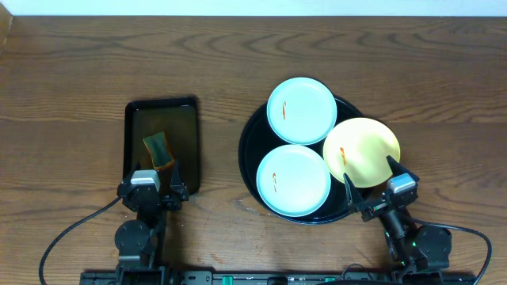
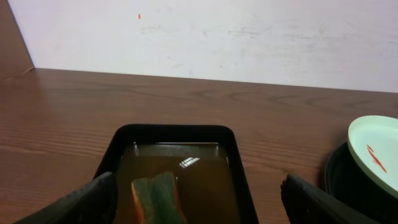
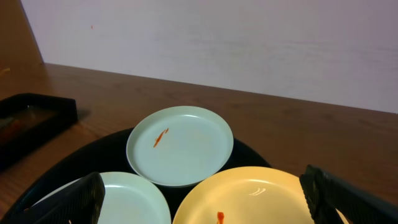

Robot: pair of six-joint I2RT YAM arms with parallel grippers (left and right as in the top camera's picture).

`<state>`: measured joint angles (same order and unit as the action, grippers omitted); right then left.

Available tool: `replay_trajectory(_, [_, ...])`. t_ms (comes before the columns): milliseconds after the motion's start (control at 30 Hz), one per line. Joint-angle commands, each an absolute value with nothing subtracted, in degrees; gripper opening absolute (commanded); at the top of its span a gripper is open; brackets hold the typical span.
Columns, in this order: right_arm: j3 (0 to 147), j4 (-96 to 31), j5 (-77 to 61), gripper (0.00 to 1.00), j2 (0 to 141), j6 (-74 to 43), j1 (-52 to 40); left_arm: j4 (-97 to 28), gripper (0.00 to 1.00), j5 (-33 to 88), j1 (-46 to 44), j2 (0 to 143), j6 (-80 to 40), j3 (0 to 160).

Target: Clean dirty plates on tray and stack at the side

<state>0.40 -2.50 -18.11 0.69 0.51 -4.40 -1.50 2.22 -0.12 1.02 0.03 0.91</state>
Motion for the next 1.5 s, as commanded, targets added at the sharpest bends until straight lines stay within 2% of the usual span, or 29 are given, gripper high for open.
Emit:
replay_trajectory(0, [0.3, -2.8, -17.4, 0.99, 0.5, 1.1, -4.1, -4.1, 0.85, 1.0, -0.3, 1.0, 0.4, 0.3])
replay_trajectory(1100, [0.3, -2.8, -17.4, 0.99, 0.5, 1.1, -4.1, -3.7, 0.85, 1.0, -0.3, 1.0, 0.3, 0.3])
replay_trajectory(1467, [0.3, 2.0, -23.7, 0.99, 0.5, -3.9, -4.1, 0.5, 0.85, 2.0, -0.3, 1.0, -18.3, 0.5])
